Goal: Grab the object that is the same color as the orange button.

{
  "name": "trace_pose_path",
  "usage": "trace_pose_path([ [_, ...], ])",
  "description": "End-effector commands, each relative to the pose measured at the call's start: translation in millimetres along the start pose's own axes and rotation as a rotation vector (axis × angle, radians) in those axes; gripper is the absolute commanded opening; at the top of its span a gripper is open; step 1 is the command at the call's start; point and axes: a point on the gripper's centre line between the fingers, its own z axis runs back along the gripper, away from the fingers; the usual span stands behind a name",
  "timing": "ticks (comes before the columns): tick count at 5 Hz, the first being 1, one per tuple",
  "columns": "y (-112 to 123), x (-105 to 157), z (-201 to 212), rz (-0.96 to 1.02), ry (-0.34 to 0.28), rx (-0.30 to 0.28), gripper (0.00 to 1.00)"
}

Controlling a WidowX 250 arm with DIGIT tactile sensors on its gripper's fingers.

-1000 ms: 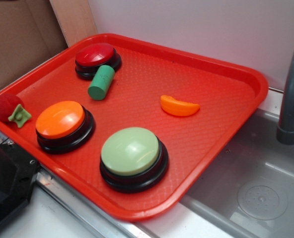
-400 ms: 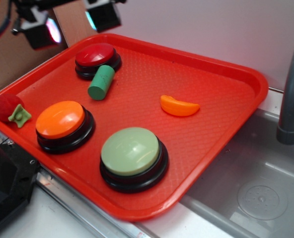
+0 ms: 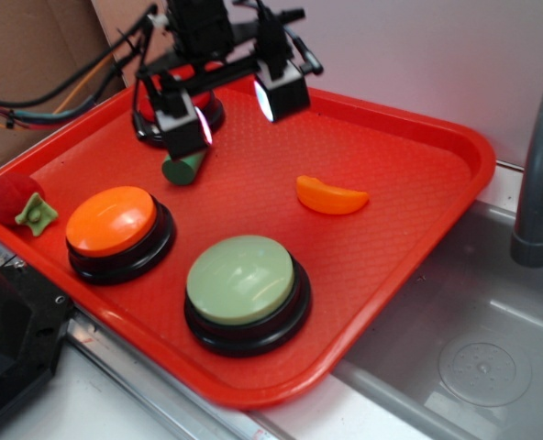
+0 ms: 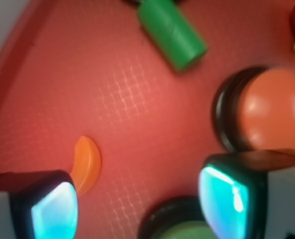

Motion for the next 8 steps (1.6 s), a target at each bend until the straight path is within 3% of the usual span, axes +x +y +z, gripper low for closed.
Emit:
trace_pose_path([
  [1, -30, 11, -22, 0.076, -0.017, -0.031, 1.00],
  [2, -41, 7, -36, 0.059, 0.005, -0.016, 1.00],
  [4, -49, -1, -52, 0.056, -0.019, -0.003, 1.00],
  [5, -50, -3, -59, 0.054, -0.027, 0.010, 0.93],
  [6, -50, -1, -63, 0.074, -0.037, 0.010, 0.00],
  [8, -48, 1, -65, 0.100, -0.035, 0.013, 0.00],
])
